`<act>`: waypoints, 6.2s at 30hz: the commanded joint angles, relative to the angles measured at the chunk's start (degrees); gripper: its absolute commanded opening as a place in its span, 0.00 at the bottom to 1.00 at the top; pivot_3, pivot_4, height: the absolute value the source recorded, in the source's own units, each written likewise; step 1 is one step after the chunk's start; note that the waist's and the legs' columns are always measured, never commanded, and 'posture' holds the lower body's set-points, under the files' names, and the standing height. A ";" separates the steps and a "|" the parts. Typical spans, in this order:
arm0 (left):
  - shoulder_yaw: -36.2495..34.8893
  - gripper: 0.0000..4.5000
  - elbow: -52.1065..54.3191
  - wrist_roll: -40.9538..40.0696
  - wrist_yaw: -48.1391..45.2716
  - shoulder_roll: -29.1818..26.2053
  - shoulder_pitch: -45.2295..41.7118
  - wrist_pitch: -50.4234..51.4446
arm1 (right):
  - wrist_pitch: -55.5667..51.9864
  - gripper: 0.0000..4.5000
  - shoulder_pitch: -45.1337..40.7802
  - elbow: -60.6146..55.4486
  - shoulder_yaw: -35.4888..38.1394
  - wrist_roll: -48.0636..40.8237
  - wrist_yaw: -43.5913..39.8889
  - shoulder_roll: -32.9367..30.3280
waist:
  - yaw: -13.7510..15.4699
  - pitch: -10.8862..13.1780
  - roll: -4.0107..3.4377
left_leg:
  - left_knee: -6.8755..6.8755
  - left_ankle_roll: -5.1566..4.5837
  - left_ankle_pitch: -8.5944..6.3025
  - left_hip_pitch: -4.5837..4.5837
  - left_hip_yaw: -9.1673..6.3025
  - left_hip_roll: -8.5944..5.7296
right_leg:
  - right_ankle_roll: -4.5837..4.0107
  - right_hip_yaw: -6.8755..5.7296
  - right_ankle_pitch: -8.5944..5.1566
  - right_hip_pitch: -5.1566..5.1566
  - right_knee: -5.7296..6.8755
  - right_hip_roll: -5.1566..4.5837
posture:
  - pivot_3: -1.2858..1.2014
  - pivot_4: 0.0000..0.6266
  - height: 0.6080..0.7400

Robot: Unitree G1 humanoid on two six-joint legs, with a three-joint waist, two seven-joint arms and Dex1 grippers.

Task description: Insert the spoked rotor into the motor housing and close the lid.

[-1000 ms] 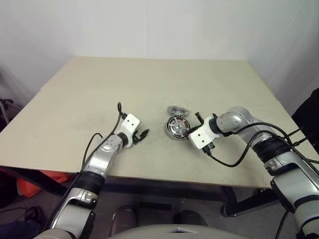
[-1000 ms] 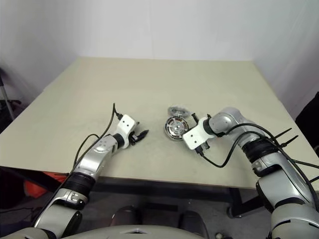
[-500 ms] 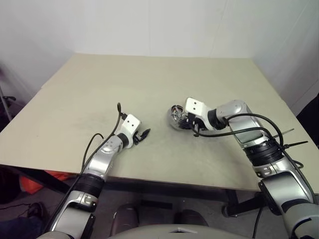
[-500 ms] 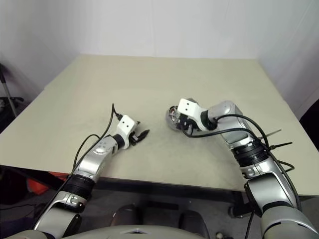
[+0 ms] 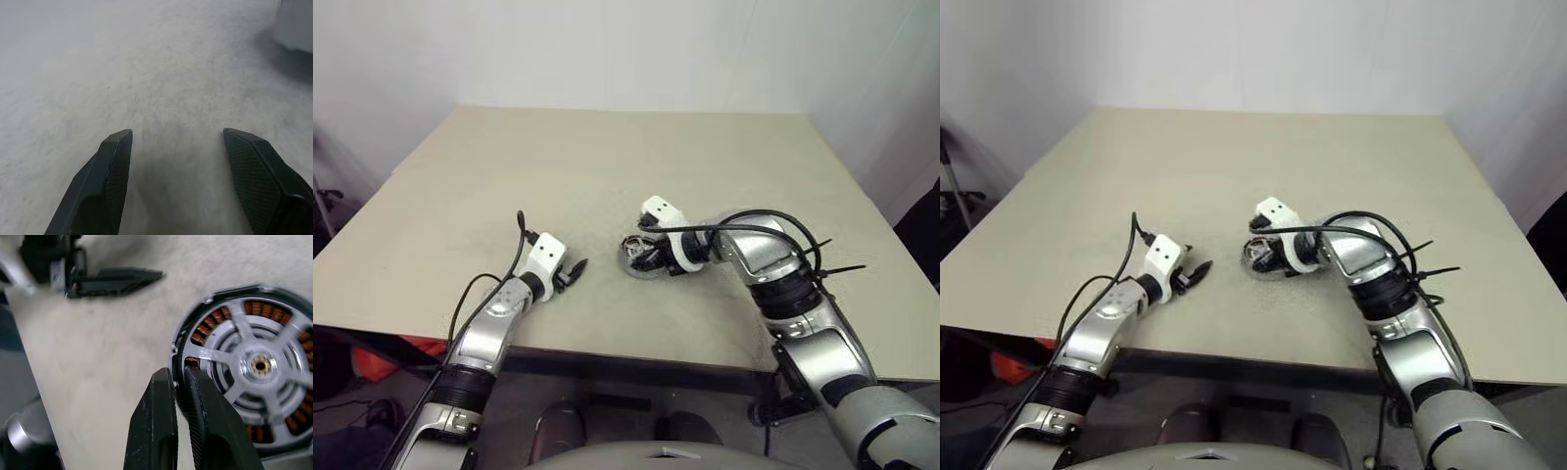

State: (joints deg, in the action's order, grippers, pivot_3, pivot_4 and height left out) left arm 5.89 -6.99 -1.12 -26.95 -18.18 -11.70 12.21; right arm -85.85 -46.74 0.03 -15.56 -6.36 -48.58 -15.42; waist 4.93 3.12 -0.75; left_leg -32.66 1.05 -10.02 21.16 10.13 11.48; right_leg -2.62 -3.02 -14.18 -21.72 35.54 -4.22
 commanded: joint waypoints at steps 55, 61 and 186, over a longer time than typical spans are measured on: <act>-2.94 0.69 -0.59 -12.71 -11.58 0.98 -5.87 8.56 | -3.11 0.57 25.66 -4.60 49.64 -25.98 19.89 -5.38 | 3.29 -0.05 -0.02 | 0.22 0.53 0.33 -0.13 -0.04 -0.11 | 0.34 -0.03 -0.17 0.08 0.10 -0.02 | 0.52 0.00 1.00; -2.74 0.69 -2.04 -11.09 -10.76 0.66 -7.21 7.59 | -4.26 0.57 25.31 -4.69 50.11 -26.11 21.91 -2.64 | 3.65 -0.05 -0.02 | 0.22 0.53 0.33 -0.13 -0.04 -0.12 | 0.33 -0.03 -0.17 0.11 0.07 -0.03 | 0.52 0.00 1.00; -2.70 0.69 4.05 -14.58 -20.42 -7.00 -6.31 9.50 | 69.28 0.99 24.12 7.28 -0.22 -3.55 5.98 -4.35 | 1.90 -0.27 0.21 | 0.17 -0.07 -0.06 -0.30 -0.17 -0.25 | 0.25 -0.06 0.17 0.27 -0.38 -0.08 | 0.52 0.00 1.00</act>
State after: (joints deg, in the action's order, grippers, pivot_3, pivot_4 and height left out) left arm 3.99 -5.22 -14.90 -46.83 -24.61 -16.97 21.98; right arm -17.73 -22.19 7.31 -15.98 -10.20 -42.07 -20.15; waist 6.83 2.85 -0.54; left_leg -32.49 0.98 -10.08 20.86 9.96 11.23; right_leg -2.38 -3.07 -14.00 -21.44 35.18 -4.30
